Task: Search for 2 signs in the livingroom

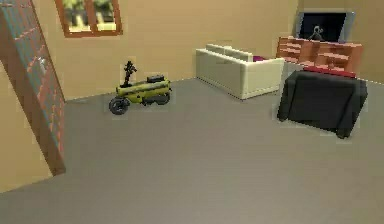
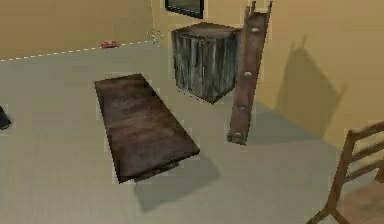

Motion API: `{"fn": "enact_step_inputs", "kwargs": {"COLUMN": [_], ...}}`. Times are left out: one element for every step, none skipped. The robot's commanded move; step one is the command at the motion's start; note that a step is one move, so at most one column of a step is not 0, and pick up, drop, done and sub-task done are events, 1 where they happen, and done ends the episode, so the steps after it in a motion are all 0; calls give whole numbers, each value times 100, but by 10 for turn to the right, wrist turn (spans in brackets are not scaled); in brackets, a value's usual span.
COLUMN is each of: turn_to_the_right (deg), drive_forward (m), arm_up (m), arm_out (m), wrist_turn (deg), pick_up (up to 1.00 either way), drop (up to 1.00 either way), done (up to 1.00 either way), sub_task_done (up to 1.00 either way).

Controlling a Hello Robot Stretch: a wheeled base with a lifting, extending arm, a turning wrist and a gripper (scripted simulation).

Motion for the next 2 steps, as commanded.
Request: {"fn": "enact_step_inputs", "kwargs": {"turn_to_the_right": [210,0], "drive_forward": [0,10], "arm_up": [0,0], "arm_out": [0,0], "wrist_turn": [0,0], "pick_up": [0,0], "drop": [0,0], "done": [0,0], "sub_task_done": [0,0]}}
